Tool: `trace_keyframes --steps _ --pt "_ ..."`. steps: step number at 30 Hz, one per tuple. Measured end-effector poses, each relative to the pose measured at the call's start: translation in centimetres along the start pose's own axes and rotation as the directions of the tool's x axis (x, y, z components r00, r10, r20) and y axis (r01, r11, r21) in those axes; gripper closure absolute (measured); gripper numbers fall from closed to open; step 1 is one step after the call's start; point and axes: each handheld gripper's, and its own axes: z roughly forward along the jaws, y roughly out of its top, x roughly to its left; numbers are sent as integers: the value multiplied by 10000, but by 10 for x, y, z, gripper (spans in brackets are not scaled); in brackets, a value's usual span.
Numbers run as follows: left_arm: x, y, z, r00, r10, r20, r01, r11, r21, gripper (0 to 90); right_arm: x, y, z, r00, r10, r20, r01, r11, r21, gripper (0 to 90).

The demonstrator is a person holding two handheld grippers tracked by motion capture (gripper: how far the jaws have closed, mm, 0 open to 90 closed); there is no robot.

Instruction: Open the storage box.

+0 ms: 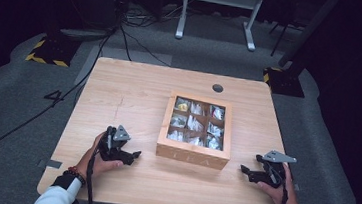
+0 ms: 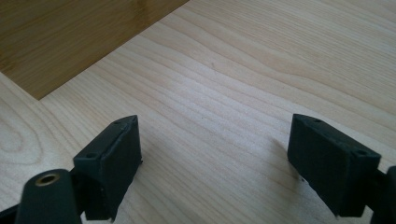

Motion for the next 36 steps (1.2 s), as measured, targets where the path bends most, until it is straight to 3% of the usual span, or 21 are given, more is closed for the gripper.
trace_keyframes --steps 9,12,13,18,20,25,30,36 --pt "1 2 1 9999 114 94 -115 9999 80 143 1 2 -1 9999 -102 11 102 9999 110 205" --pt "0 5 2 9997 208 144 -210 9996 191 144 6 7 -6 9991 -102 -401 97 9999 -130 233" --pt "-2 7 4 9986 287 435 -291 9995 87 160 13 14 -12 9979 -249 -594 223 9988 -436 252" --pt "-8 13 3 9927 689 991 -689 9976 -30 218 30 28 -20 9942 -694 -824 622 9942 -878 273" --pt "-9 14 1 9924 718 999 -699 9973 -223 227 36 31 -21 9922 -864 -903 778 9924 -950 277" --pt "-12 19 -3 9932 879 758 -870 9961 -154 208 45 37 -24 9879 -1149 -1038 1026 9878 -1173 281" --pt "-17 23 -9 9931 989 636 -950 9935 -623 223 49 41 -26 9876 -1139 -1079 1000 9869 -1269 284" --pt "-16 25 -9 9936 972 567 -933 9933 -685 222 57 47 -24 9842 -1382 -1106 1249 9849 -1199 294"
